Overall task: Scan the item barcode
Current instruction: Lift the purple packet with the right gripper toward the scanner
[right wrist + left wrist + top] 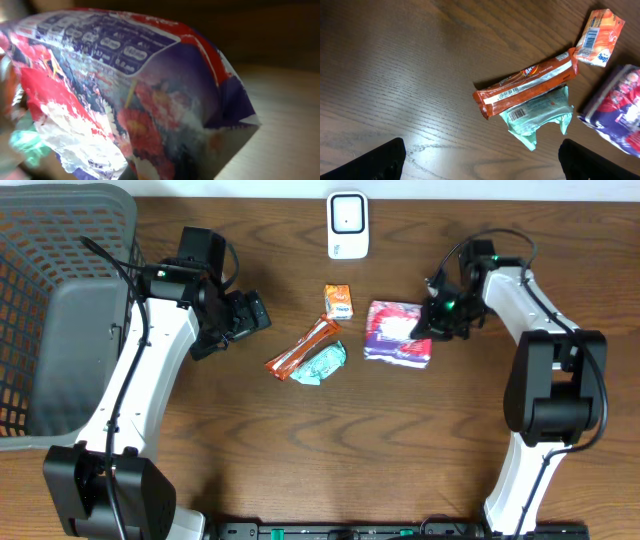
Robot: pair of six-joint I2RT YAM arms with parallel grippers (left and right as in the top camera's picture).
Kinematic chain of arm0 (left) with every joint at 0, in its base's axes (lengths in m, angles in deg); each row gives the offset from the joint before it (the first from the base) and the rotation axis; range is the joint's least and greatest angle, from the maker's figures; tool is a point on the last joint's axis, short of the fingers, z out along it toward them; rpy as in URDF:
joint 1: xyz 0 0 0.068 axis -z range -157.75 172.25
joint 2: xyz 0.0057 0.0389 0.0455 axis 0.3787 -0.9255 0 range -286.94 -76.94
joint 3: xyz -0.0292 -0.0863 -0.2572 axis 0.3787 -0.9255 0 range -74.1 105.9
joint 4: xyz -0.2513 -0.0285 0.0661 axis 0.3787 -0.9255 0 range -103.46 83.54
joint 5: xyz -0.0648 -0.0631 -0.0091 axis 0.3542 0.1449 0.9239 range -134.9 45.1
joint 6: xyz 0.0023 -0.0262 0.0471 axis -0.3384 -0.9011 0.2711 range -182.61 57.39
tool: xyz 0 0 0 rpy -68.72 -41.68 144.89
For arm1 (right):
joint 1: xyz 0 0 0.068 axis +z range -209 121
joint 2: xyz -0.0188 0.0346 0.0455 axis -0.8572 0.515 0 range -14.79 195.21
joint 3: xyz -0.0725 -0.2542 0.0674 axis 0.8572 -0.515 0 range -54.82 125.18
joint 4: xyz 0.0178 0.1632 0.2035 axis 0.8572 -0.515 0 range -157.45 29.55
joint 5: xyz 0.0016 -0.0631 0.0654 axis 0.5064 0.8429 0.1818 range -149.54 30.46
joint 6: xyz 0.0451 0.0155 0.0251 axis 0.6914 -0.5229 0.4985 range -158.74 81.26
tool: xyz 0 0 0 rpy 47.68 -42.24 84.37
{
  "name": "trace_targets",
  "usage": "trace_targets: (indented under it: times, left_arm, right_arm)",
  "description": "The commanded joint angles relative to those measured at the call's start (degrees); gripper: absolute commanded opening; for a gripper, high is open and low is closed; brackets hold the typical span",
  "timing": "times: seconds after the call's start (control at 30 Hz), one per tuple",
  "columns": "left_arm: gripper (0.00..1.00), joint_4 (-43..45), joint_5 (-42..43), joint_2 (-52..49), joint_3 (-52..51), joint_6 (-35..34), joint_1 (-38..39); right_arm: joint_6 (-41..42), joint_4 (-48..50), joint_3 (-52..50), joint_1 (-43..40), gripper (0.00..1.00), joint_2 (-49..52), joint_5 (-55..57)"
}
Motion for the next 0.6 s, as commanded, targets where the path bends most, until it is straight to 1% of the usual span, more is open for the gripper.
trace_targets:
  times: [0.0,0.1,0.17,0.23,0.3,0.37,0.5,0.57]
  left_arm:
    - [0.98,-0.3,-0.6,-0.3,0.6,0.3,-0.1]
    - [0.98,-0.3,-0.6,-0.3,0.6,0.3,-0.1]
    - [0.98,-0.3,-0.6,-0.3,0.6,0.3,-0.1]
    - [0.98,-0.3,-0.6,-0.3,0.6,0.3,-0.1]
    - [0.98,-0.3,-0.6,-0.3,0.6,0.3,-0.1]
    - [0.98,-0.3,-0.6,-0.3,0.6,0.3,-0.1]
    - [0.98,-0.3,-0.6,-0.3,0.6,0.3,-0.1]
    - [0.98,-0.3,-0.6,-0.3,0.6,0.3,-0.1]
  right_arm:
    - [5.6,-5.2,7.4,1.5,0.01,-7.4,25.6]
    - [12.0,-10.8,10.3,3.7,0.01,-11.0,49.1]
    - [17.2,-14.2,10.4,5.7,0.01,-12.7,63.1]
    - [21.0,-16.8,10.3,7.5,0.01,-13.0,72.1]
    - [22.3,-18.0,9.8,8.5,0.01,-12.8,75.9]
    - [23.5,-17.9,8.0,8.7,0.01,-12.7,76.5]
    - [24.3,-12.8,1.9,8.6,0.01,-12.6,76.5]
    - [24.3,-10.3,-0.7,9.2,0.06,-12.6,75.8]
